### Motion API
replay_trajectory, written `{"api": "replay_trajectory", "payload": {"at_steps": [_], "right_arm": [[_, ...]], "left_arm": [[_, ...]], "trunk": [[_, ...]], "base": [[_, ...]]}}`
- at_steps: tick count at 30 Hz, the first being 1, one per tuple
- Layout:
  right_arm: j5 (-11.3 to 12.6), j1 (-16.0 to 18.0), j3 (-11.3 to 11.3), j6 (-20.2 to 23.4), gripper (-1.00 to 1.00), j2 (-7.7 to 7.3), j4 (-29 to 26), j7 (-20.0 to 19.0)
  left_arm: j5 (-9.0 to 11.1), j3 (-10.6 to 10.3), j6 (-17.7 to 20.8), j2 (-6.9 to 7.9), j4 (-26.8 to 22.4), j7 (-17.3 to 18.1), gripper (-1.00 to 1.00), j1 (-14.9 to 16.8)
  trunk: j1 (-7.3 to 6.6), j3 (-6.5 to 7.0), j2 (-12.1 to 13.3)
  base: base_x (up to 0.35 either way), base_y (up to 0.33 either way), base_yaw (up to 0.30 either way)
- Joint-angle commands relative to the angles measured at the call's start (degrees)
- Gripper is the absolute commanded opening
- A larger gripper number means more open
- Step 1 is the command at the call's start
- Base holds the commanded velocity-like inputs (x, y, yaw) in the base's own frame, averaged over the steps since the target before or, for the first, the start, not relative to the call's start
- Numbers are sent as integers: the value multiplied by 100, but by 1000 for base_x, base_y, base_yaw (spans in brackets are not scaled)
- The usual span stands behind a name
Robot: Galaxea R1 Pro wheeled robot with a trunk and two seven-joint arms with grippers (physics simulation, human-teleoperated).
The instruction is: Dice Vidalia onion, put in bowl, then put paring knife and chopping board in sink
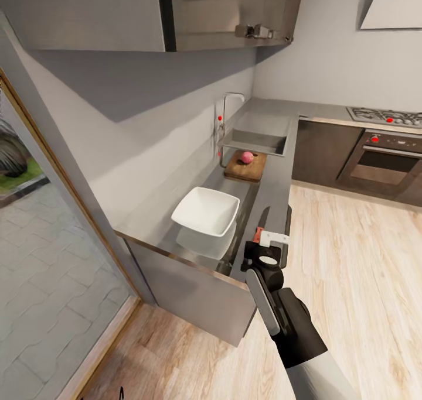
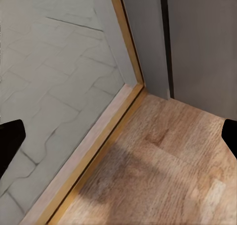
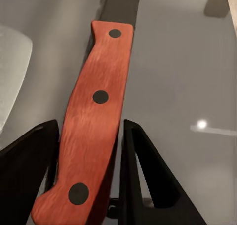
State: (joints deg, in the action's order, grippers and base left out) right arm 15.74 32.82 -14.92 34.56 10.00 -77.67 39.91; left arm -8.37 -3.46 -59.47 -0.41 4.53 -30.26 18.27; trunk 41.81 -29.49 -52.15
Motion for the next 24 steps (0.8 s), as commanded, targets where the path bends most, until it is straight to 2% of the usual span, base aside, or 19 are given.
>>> {"api": "replay_trajectory", "payload": {"at_steps": [1, 24], "right_arm": [[47, 5, -8, 13, -100, 0, -4, 52], [26, 5, -22, 48, -100, 0, 16, 60]], "left_arm": [[-33, -32, -18, -2, 22, -59, 100, 9], [-33, -39, -20, -3, 22, -59, 100, 9]], "trunk": [[1, 4, -4], [1, 212, -4]], "base": [[0, 0, 0], [0, 0, 0]]}}
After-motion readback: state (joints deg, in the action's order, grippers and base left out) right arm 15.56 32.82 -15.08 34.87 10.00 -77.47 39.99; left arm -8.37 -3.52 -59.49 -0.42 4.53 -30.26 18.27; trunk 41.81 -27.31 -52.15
